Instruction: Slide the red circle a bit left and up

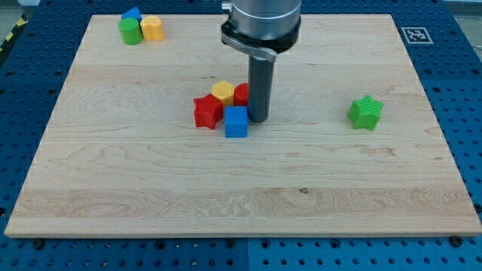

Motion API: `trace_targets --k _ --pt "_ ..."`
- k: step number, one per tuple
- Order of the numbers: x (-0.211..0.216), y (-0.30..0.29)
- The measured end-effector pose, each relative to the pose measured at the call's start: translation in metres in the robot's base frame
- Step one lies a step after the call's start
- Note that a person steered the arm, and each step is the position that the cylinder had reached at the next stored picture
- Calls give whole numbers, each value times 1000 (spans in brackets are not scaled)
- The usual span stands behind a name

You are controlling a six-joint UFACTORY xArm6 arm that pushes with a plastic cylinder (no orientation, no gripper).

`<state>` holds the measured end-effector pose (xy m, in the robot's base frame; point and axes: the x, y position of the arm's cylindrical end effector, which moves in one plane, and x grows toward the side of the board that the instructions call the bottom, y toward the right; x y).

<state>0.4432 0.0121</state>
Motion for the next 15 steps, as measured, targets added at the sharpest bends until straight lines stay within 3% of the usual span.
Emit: trace_targets --k 1,3,4,8,11,13,15 --pt "-3 -14" --pt "-4 81" --pt "-19 81" --pt "-41 -8" --pt "-74 -23" --pt "-46 9" --pt "-16 -4"
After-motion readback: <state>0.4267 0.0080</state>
